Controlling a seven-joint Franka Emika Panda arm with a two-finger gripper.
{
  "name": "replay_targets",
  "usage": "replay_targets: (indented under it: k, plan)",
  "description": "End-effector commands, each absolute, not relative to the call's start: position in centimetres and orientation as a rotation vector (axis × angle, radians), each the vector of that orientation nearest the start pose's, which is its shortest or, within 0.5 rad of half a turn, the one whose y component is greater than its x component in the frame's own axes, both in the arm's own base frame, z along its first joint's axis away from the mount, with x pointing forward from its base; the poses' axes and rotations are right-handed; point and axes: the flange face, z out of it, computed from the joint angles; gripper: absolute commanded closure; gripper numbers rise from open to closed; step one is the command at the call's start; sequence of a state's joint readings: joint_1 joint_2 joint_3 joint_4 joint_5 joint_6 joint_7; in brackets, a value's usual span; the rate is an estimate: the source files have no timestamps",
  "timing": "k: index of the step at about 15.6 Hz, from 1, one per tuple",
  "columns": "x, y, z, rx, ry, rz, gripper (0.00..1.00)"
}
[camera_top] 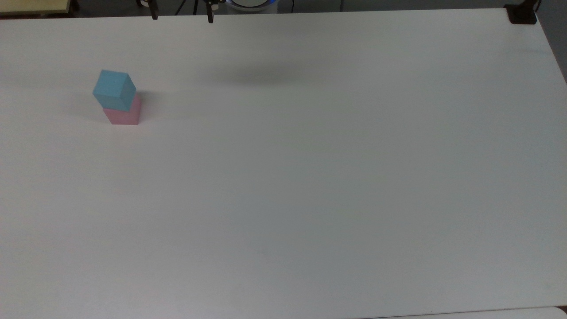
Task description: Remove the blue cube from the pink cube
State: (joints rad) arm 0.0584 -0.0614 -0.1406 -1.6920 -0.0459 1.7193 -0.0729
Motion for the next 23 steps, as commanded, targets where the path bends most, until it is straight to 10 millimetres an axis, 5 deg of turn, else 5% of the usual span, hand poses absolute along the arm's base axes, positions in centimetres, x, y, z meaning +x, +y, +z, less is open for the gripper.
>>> replay_targets:
  k: [1, 17, 20, 23]
  plan:
    - [54.4, -4.6, 61.0, -3.143, -0.011, -0.108, 0.00]
    - [54.5, -4.9, 60.9, -3.143, -0.039, -0.103, 0.00]
    - [53.9, -6.3, 60.6, -3.147, -0.300, -0.057, 0.00]
    - [52.9, -10.1, 60.3, -3.167, -0.348, 0.006, 0.00]
